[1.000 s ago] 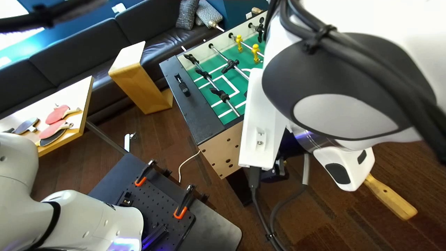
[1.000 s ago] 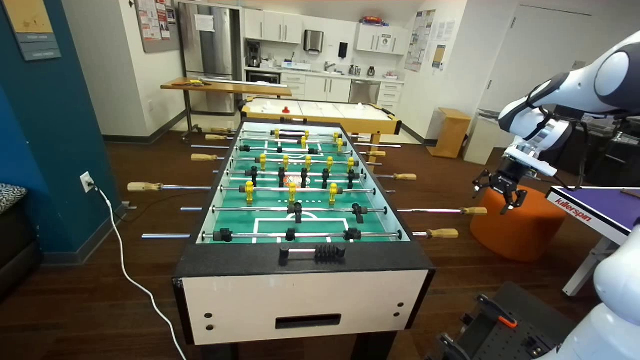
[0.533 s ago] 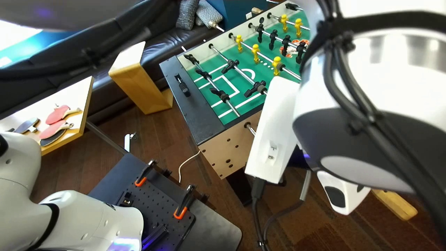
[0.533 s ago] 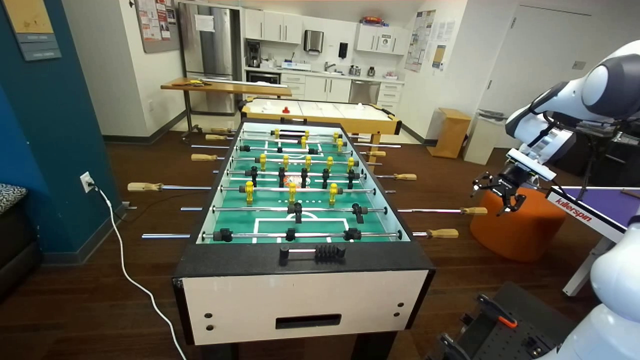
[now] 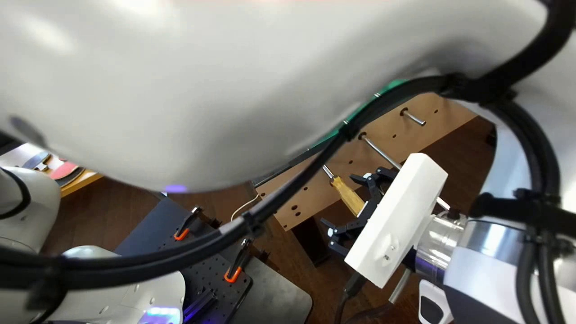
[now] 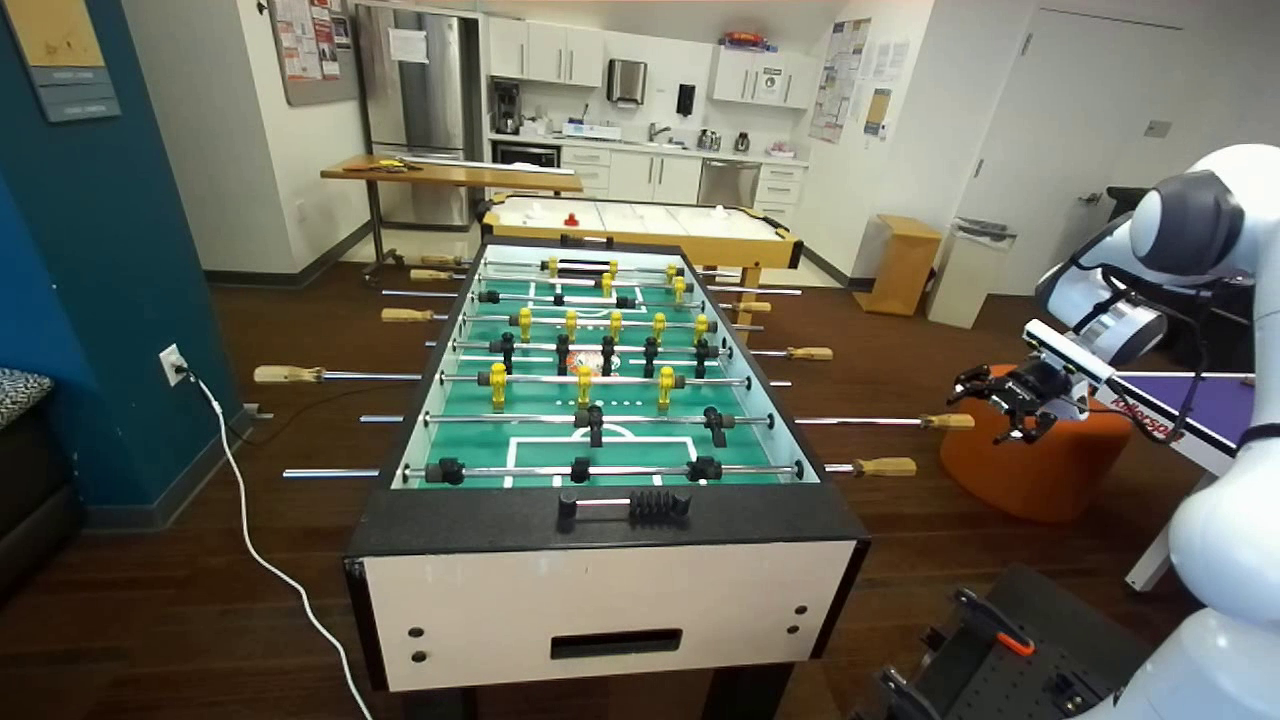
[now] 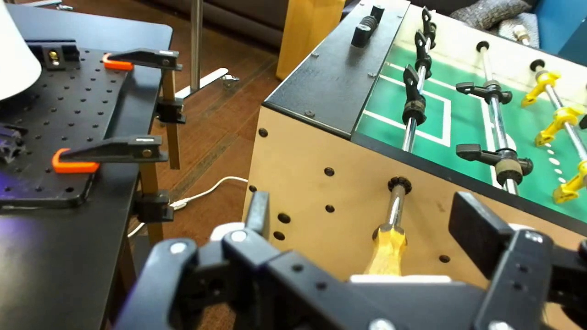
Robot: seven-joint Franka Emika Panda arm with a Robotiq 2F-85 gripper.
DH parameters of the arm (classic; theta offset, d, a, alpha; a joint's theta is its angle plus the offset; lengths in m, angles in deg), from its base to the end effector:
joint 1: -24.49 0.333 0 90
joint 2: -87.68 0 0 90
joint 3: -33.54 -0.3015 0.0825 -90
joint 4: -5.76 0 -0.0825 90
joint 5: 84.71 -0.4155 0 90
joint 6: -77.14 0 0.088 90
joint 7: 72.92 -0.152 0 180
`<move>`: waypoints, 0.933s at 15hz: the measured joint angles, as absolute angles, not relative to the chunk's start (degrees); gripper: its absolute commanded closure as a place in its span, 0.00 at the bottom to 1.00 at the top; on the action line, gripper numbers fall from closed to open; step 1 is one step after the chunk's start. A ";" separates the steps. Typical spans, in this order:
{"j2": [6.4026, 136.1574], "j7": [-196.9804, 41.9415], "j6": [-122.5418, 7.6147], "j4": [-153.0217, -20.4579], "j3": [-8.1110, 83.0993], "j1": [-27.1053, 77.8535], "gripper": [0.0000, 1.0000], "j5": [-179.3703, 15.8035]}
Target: Twist and then pull the first rod on the right side of the foosball table
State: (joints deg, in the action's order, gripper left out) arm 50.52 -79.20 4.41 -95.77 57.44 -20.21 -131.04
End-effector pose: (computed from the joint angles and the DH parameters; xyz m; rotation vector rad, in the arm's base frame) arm 0.3048 -0.4390 0.1552 -1.4229 1.4757 0.6692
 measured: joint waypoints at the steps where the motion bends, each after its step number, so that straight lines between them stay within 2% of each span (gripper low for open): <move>1: 50.18 -79.26 4.58 -95.52 57.32 -20.39 0.00 -131.08; 6: 49.71 -81.41 5.26 -95.26 56.91 -20.57 0.00 -131.44; 14: 42.91 -97.15 13.20 -94.69 56.90 -24.28 0.00 -140.76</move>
